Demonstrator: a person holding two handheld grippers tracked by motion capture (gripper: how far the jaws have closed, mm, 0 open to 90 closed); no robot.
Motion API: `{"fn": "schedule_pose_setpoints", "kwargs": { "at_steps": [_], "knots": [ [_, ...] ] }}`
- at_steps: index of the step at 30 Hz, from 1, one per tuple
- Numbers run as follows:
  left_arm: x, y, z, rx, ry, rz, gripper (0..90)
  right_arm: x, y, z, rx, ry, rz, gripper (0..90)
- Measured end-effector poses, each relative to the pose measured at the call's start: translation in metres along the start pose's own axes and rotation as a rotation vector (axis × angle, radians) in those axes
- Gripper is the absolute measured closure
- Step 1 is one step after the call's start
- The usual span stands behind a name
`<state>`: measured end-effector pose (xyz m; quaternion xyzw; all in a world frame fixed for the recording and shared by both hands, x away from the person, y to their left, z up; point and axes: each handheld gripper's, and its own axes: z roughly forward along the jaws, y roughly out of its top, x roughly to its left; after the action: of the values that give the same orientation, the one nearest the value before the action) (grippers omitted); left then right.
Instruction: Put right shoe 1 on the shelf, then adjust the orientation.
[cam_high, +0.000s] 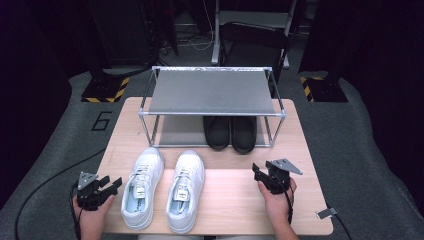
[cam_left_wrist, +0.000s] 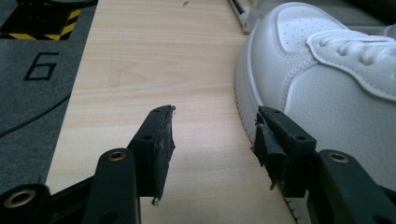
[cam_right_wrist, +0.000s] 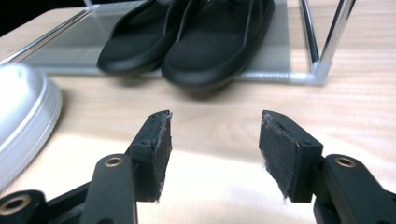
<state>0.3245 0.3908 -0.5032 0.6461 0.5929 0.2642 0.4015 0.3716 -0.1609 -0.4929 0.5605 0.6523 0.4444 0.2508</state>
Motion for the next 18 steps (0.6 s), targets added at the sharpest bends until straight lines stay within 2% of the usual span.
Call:
{"fn": "schedule_pose_setpoints", "kwargs": {
  "at_steps": [6, 11, 13, 14, 15, 18],
  "knots": [
    [-0.005, 0.008, -0.006, 0.006, -0.039, -0.001, 47.7, 0.0, -0.02, -0.016, 0.008, 0.046, -0.031, 43.6],
    [-0.01, 0.015, -0.013, -0.006, -0.046, 0.012, 46.6, -0.001, -0.024, -0.017, 0.016, 0.087, 0.0, 42.6],
    [-0.011, 0.018, -0.016, -0.001, -0.058, 0.012, 46.6, 0.0, -0.024, -0.016, 0.02, 0.091, -0.009, 42.2],
    [-0.011, 0.019, -0.016, -0.018, -0.055, 0.013, 46.6, 0.001, -0.024, -0.016, 0.018, 0.098, -0.011, 41.9],
    [-0.011, 0.02, -0.018, -0.004, -0.064, 0.015, 46.6, 0.001, -0.024, -0.016, 0.017, 0.104, -0.013, 41.6],
    [-0.012, 0.024, -0.023, -0.007, -0.083, 0.013, 45.5, 0.0, -0.024, -0.017, 0.013, 0.104, -0.015, 40.7]
  ]
}}
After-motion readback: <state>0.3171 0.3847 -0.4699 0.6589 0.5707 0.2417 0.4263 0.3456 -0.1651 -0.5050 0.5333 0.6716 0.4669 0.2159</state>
